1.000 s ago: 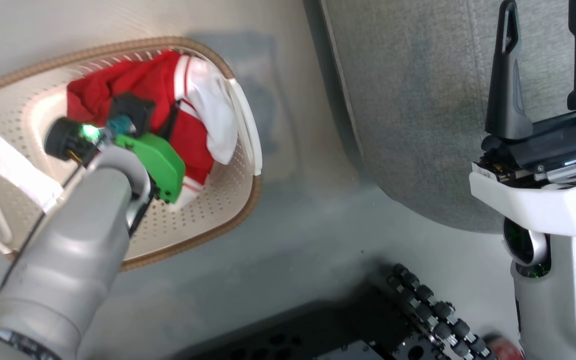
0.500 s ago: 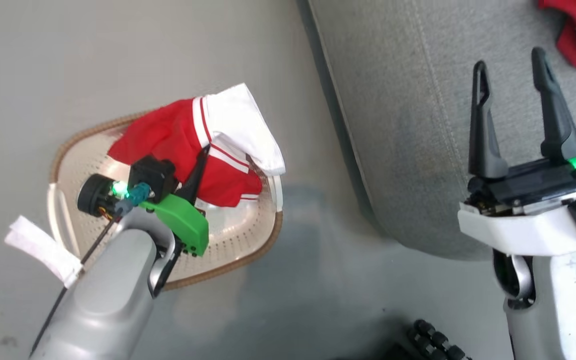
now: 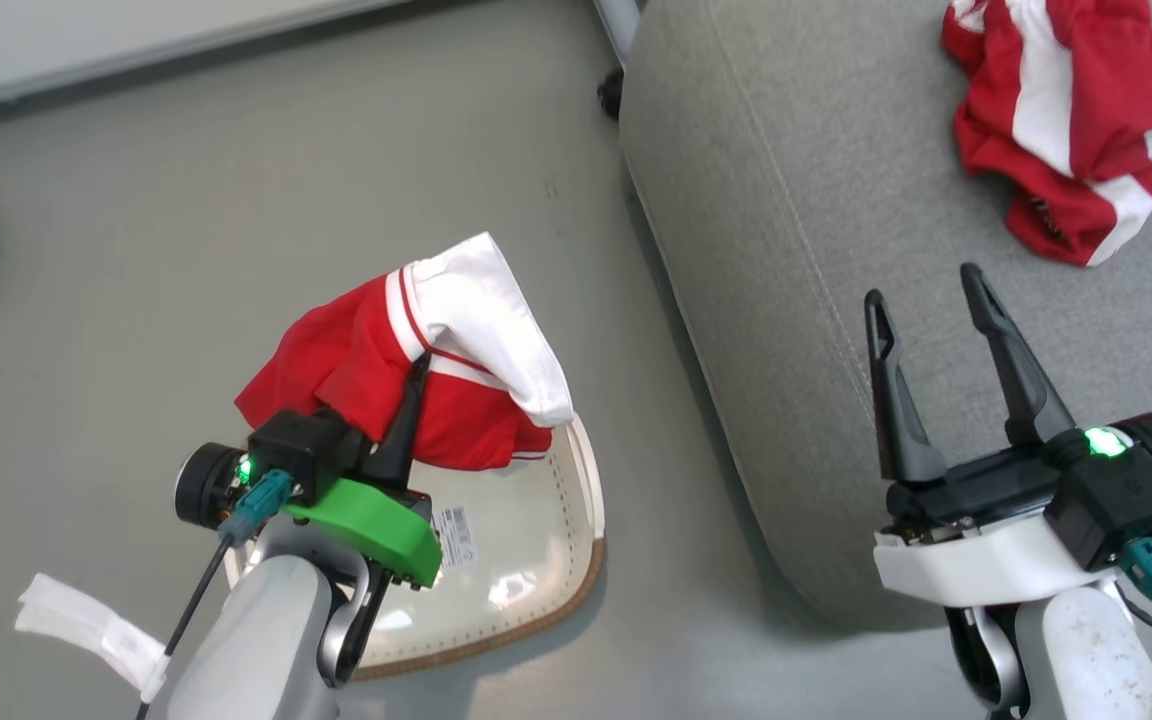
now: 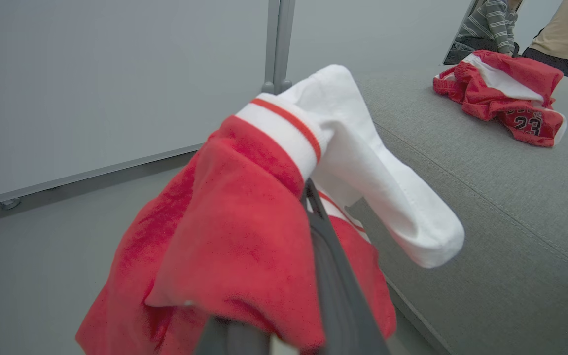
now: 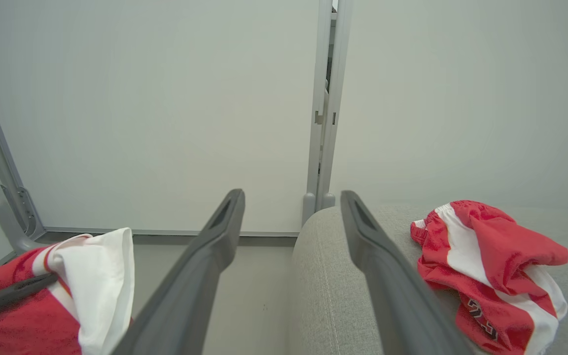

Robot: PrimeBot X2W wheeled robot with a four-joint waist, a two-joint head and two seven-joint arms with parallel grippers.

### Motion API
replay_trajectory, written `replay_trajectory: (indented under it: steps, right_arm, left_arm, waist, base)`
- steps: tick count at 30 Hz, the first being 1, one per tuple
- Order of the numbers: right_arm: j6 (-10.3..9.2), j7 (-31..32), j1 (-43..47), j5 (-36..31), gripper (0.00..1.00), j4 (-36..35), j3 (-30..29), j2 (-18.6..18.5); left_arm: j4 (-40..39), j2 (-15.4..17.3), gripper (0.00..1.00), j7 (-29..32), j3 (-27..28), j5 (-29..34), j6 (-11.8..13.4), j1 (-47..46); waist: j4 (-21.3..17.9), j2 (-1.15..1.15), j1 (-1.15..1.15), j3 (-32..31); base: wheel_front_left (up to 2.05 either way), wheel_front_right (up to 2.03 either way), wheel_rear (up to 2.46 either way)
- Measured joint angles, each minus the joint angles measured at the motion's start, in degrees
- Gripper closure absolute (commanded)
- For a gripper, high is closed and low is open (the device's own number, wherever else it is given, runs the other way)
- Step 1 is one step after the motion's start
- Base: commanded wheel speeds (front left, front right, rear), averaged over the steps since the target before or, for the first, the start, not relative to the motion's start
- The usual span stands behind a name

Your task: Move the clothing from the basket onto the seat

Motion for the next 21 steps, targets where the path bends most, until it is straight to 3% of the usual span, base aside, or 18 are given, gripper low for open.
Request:
replay_trajectory:
  steps: [12, 21]
  right_arm:
    - [0.00, 0.00, 5.61, 1.18, 0.00, 1.54, 2.87, -0.71]
    - [0.00, 0.00, 7.42, 3.32, 0.00, 2.72, 6.28, -1.30]
  left_arm:
    - [-11.48, -3.70, 1.00, 0.00, 7.35, 3.64, 0.14, 9.43]
    - [-15.19, -4.74, 1.00, 0.00, 6.30, 5.68, -0.60, 11.88]
  waist:
    - [1.73, 0.00, 0.00, -11.71]
    - [2.69, 0.00, 0.00, -16.30]
  base:
    - [0.00, 0.00, 0.00]
    - [0.00, 0.00, 0.00]
